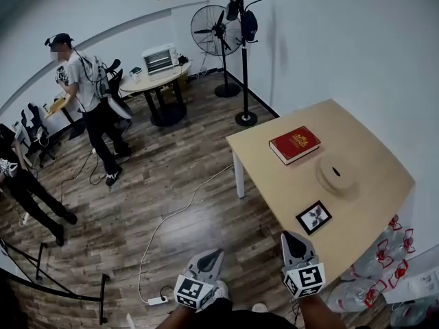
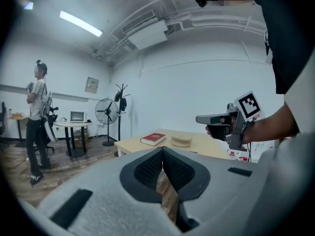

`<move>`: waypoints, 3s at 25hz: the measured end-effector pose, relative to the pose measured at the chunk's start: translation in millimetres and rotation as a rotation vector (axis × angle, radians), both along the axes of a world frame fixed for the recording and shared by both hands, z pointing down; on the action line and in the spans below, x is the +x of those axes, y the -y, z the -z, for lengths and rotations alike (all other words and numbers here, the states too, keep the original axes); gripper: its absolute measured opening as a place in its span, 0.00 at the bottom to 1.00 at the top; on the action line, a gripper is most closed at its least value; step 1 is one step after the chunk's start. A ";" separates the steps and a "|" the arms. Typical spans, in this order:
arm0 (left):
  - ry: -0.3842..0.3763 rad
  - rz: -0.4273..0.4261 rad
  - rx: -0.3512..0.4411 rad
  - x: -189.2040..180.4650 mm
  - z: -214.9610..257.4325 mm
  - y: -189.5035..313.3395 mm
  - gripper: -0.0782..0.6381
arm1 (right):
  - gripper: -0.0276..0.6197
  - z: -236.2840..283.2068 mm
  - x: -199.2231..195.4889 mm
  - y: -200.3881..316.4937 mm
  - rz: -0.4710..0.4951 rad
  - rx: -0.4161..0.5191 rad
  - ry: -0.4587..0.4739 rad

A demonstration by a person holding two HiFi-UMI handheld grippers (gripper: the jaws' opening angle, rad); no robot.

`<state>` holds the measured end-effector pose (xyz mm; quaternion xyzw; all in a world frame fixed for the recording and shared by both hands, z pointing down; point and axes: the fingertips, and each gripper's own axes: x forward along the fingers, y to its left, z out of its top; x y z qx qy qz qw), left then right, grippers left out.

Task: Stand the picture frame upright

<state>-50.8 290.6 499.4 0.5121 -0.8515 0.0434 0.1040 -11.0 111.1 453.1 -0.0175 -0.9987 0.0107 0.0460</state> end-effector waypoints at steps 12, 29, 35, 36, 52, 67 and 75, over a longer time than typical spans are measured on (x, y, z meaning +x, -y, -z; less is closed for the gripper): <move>0.029 -0.140 0.017 -124.0 19.7 -0.5 0.11 | 0.06 3.2 -97.7 -20.5 -0.136 0.009 -0.019; 0.003 -0.347 0.005 -182.1 1.9 131.9 0.11 | 0.06 -15.4 -110.7 97.4 -0.385 -0.009 -0.061; 0.007 -0.401 -0.006 -197.4 4.6 200.5 0.11 | 0.06 -17.6 -116.6 162.3 -0.441 -0.025 -0.054; 0.002 -0.409 -0.005 -197.3 4.4 212.0 0.11 | 0.06 -18.5 -115.6 174.1 -0.452 -0.025 -0.053; -0.069 -0.536 -0.026 -186.8 -8.0 357.3 0.11 | 0.06 -32.9 -65.4 311.1 -0.616 -0.074 -0.056; -0.092 -0.740 -0.051 -187.9 -20.0 437.4 0.11 | 0.06 -50.7 -41.6 344.5 -0.791 -0.107 -0.110; -0.103 -0.874 -0.082 -192.4 -33.2 464.5 0.11 | 0.06 -77.0 -34.1 348.6 -0.916 -0.170 -0.158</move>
